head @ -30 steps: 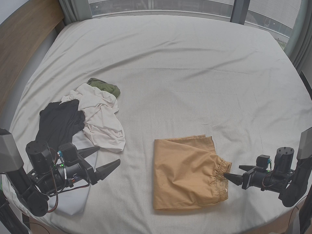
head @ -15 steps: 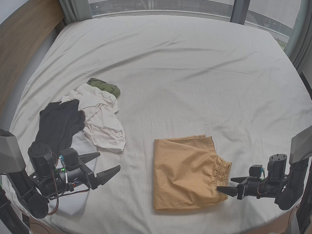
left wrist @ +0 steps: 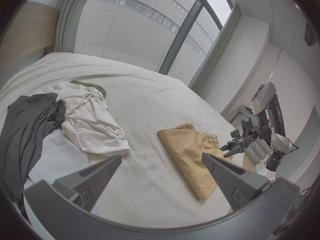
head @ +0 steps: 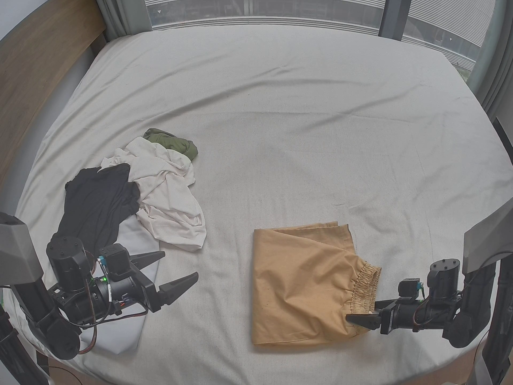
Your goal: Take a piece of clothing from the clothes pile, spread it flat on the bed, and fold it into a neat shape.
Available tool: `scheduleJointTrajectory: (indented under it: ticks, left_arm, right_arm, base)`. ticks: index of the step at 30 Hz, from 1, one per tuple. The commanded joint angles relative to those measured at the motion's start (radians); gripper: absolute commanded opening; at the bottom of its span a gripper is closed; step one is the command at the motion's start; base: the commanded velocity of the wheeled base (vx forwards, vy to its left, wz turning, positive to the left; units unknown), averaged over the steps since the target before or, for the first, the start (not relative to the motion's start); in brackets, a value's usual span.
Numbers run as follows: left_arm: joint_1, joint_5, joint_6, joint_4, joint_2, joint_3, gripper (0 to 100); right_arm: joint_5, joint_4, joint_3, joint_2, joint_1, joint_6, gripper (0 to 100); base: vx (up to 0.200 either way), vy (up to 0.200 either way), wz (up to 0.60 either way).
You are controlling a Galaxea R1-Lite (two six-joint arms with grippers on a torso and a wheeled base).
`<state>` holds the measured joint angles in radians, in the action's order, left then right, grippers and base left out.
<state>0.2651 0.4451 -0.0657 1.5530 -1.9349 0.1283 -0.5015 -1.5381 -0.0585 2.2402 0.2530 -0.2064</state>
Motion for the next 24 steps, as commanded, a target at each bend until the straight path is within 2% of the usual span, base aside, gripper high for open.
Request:
scheduleJointTrajectory:
  ticks: [1,10,14,24]
  left_arm:
    - [0.0,0.0,0.0,0.001,-0.001,0.001,100]
    - [0.0,0.0,0.0,0.001,0.001,0.001,100]
    - [0.002,0.0,0.0,0.001,0.001,0.001,100]
    - [0.002,0.0,0.0,0.001,0.004,-0.001,100]
  right_arm:
    - [-0.006,0.0,-0.035,0.013,0.023,-0.053,100]
    - [-0.048,0.0,-0.084,0.025,0.048,-0.154,100]
    - [-0.088,0.0,-0.089,0.032,0.057,-0.203,100]
    - [-0.104,0.0,-0.089,0.062,0.072,-0.215,100]
  base:
    - [0.0,0.0,0.0]
    - [0.0,0.0,0.0]
    - [0.0,0.0,0.0]
    - [0.0,0.0,0.0]
